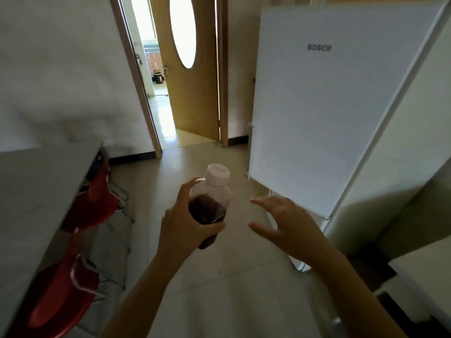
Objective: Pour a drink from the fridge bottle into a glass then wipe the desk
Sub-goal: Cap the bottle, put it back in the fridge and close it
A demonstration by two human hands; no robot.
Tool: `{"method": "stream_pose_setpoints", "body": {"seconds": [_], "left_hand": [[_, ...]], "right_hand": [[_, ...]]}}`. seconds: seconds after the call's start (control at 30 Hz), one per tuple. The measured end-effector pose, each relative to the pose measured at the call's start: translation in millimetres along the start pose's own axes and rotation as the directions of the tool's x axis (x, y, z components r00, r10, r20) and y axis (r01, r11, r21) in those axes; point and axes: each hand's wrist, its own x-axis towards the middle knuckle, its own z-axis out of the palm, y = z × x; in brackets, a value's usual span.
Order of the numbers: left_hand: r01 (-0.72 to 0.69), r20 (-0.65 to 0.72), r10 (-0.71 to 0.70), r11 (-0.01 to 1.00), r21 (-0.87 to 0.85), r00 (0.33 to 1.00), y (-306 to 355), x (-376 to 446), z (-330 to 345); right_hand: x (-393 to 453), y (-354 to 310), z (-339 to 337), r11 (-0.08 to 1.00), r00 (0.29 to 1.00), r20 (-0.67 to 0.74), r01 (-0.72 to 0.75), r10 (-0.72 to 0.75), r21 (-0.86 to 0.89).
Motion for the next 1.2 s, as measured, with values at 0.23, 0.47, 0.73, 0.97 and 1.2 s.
{"method": "stream_pose_setpoints", "body": {"seconds": [0.23,0.47,0.73,0.97,1.2], "left_hand": [[-0.001,-0.066,0.005,0.998,0.069,0.998,-86.0,75.7,-58.4],[-0.012,-0.066,0.014,1.0,0.02,0.998,-144.5,186.8,-44.7],[-0.042,-0.045,0.044,0.998,0.036,0.998,-185.3,350.3,-23.2],[-0.065,0.02,0.065,0.998,-0.017,0.998,-213.4,497.8,5.0],[-0.168,0.125,0.167,0.986,-0.006,0.978,-241.6,631.4,49.2]], "right_hand": [[114.8,-54.0,39.0,0.998,0.998,0.045,0.042,-0.044,0.04],[248.6,-39.6,62.0,0.996,0.997,0.035,0.061,-0.063,0.061],[427.6,3.8,60.4,0.994,1.0,-0.016,0.023,-0.021,0.108],[540.5,40.6,45.9,0.997,0.998,-0.039,-0.04,0.043,0.066],[636.8,81.4,44.8,0.983,0.978,-0.101,-0.184,0.184,0.013]]}}
